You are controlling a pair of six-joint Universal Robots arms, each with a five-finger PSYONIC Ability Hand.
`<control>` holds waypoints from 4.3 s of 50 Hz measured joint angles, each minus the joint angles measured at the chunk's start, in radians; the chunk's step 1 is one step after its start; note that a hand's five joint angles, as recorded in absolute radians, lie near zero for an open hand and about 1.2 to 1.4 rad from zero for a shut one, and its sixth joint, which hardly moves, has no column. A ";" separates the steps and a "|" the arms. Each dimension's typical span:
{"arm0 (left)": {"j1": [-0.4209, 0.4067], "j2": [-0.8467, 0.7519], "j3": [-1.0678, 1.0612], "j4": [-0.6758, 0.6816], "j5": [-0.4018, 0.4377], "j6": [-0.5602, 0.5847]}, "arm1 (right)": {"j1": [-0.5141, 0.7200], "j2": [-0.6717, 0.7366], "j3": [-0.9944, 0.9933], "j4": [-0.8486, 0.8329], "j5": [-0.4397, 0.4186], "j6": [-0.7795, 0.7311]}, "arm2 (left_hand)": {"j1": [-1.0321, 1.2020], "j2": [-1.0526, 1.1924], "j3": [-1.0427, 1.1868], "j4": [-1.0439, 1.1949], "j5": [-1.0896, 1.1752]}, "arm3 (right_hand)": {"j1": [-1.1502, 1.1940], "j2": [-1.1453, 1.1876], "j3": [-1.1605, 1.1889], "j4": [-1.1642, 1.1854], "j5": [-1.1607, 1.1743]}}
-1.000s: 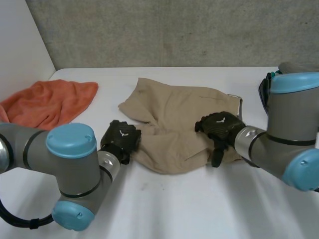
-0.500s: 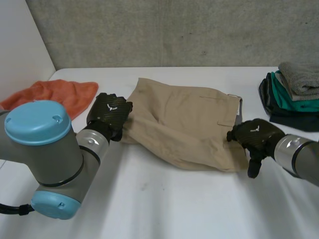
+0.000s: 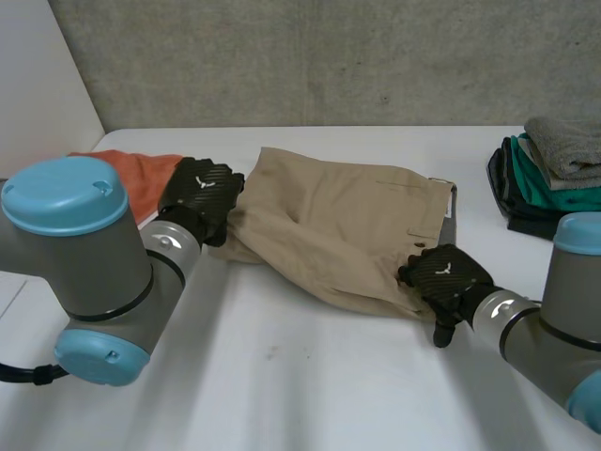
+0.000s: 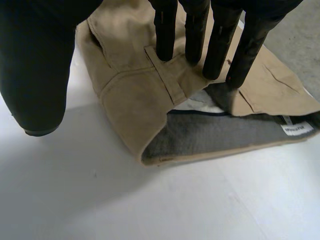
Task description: Fold the laundry.
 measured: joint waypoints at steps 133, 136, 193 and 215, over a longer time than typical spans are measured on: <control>-0.017 0.146 0.077 -0.132 0.007 0.008 | 0.147 0.104 -0.133 -0.104 0.071 0.235 | 0.000 0.005 0.010 0.004 0.000 | 0.409 0.508 0.484 0.455 0.428; -0.014 0.138 0.082 -0.133 0.006 0.010 | 0.148 0.131 -0.165 -0.117 0.086 0.238 | 0.000 0.005 0.010 0.004 0.000 | 0.566 0.719 0.692 0.685 0.655; -0.005 0.009 0.117 -0.104 0.158 0.066 | -0.026 -0.144 -0.097 0.430 0.021 -0.084 | -0.756 -0.808 -0.801 -0.819 -0.773 | 0.667 0.835 0.823 0.820 0.792; 0.107 -0.775 0.895 -0.208 0.460 0.174 | -0.030 -0.050 -0.075 0.376 0.023 -0.082 | -0.589 -0.646 -0.640 -0.639 -0.590 | 0.672 0.835 0.823 0.820 0.801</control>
